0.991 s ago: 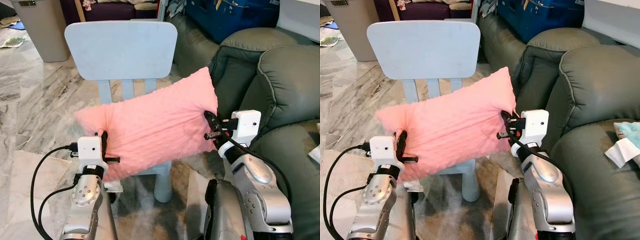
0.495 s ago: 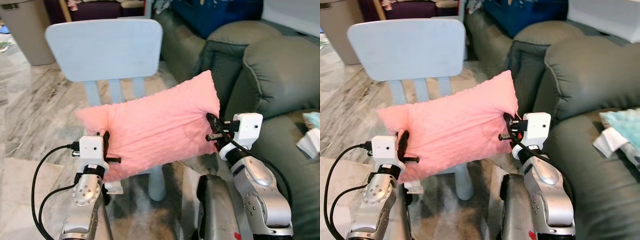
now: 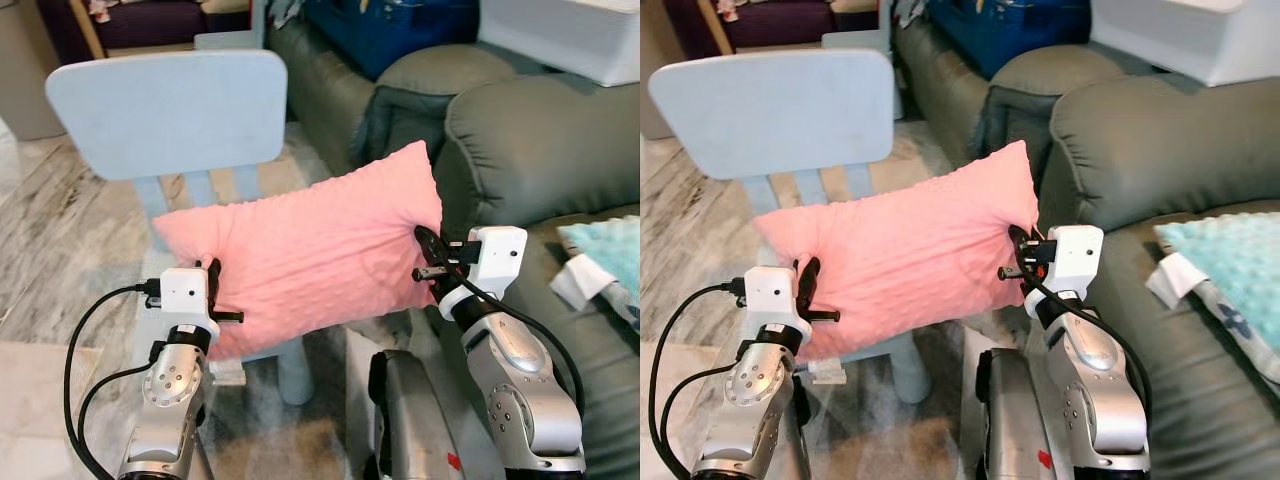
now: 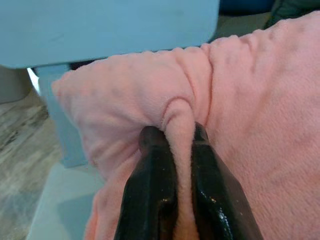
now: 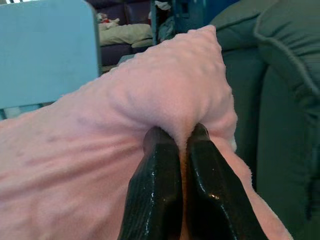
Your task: Move the pillow to the sofa
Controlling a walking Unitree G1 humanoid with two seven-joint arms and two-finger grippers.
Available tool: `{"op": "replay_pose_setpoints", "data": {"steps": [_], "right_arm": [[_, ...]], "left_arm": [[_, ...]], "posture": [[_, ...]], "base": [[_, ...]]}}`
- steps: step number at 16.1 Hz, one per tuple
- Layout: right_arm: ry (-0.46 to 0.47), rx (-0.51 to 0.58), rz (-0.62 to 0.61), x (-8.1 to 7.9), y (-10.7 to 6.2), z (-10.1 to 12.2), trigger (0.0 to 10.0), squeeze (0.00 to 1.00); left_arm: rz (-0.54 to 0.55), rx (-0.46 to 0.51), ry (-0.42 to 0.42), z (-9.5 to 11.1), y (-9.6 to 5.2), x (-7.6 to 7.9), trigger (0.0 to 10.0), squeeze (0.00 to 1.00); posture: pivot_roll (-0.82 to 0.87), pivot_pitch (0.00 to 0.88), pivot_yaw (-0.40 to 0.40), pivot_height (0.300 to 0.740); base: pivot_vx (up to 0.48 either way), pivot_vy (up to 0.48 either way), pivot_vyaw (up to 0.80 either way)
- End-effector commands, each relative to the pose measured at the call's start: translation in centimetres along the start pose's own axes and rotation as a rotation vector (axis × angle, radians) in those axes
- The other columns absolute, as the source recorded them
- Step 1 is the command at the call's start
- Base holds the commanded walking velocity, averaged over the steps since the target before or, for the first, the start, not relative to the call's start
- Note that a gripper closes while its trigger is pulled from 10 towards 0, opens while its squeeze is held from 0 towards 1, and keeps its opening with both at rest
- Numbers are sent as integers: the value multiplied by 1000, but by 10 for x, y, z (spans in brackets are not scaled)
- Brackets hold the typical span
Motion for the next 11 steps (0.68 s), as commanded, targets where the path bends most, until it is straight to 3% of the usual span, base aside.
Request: {"op": "replay_pose_setpoints", "data": {"steps": [1,11], "right_arm": [[-13,53,-13,3,0,14,10000,0],[-14,72,13,-3,5,19,10000,0]], "left_arm": [[15,-14,12,-3,0,-7,10000,0],[4,-14,7,-2,3,-5,10000,0]], "posture": [[-130,39,10,437],[-125,27,11,545]], "base": [[0,0,0],[0,0,0]]}}
Point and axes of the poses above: a point about 5 cm out from each wrist's last joint towards the gripper, its own y axis pointing out of the wrist towards the gripper, its own z axis along the axis of the wrist's last joint, x = y × z, the point moved 6 cm from there along y, pointing out of the wrist towards the gripper, and after that the axes turned 6 degrees about y, right-handed, at the moved point
